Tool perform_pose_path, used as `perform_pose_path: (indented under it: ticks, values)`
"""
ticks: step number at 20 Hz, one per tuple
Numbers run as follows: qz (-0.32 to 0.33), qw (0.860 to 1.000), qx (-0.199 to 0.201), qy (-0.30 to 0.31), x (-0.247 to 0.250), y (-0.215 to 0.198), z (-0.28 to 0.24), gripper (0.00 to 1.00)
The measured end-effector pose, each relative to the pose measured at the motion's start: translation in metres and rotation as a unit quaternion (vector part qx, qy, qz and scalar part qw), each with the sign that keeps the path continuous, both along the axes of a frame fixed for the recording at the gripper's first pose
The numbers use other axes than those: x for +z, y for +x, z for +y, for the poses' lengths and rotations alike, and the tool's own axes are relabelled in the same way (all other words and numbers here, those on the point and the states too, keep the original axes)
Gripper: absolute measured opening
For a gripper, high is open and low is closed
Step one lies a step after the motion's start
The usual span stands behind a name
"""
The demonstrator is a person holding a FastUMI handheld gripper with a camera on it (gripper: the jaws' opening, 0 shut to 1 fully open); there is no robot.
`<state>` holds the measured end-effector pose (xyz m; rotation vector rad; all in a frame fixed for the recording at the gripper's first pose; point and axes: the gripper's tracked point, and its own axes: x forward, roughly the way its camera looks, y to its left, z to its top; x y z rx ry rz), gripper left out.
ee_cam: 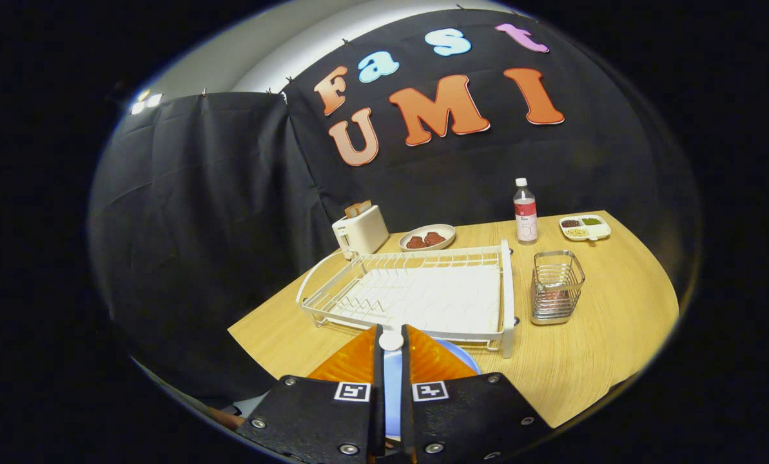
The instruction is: Take the plate from the dish rack, then take the spoon from the basket and place it into the plate.
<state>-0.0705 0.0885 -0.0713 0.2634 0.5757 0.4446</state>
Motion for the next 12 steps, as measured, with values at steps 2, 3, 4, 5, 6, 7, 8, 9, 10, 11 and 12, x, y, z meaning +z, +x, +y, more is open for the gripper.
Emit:
perform_pose_path:
  ticks: [2, 3, 4, 5, 6, 7, 8, 9, 10, 11, 12]
  values:
    - [0.003, 1.0, 0.007, 0.003, -0.01, -0.002, 0.004, 0.09]
    - [0.004, 1.0, 0.011, 0.004, -0.015, -0.003, 0.006, 0.09]
    - [0.006, 1.0, 0.012, 0.004, -0.022, -0.003, 0.006, 0.09]
    - [0.006, 1.0, 0.013, 0.002, -0.028, -0.004, 0.005, 0.09]
    - [0.009, 1.0, 0.012, 0.0, -0.033, -0.004, 0.004, 0.09]
    - [0.011, 1.0, 0.013, 0.001, -0.039, -0.004, 0.003, 0.09]
    - [0.014, 1.0, 0.015, 0.006, -0.045, -0.007, 0.004, 0.09]
    - [0.01, 1.0, 0.018, 0.013, -0.043, -0.008, 0.005, 0.1]
    - [0.006, 1.0, 0.02, 0.016, -0.045, -0.007, 0.004, 0.09]
    - [0.004, 1.0, 0.022, 0.017, -0.047, -0.009, 0.002, 0.09]
    - [0.003, 1.0, 0.021, 0.019, -0.049, -0.011, -0.001, 0.09]
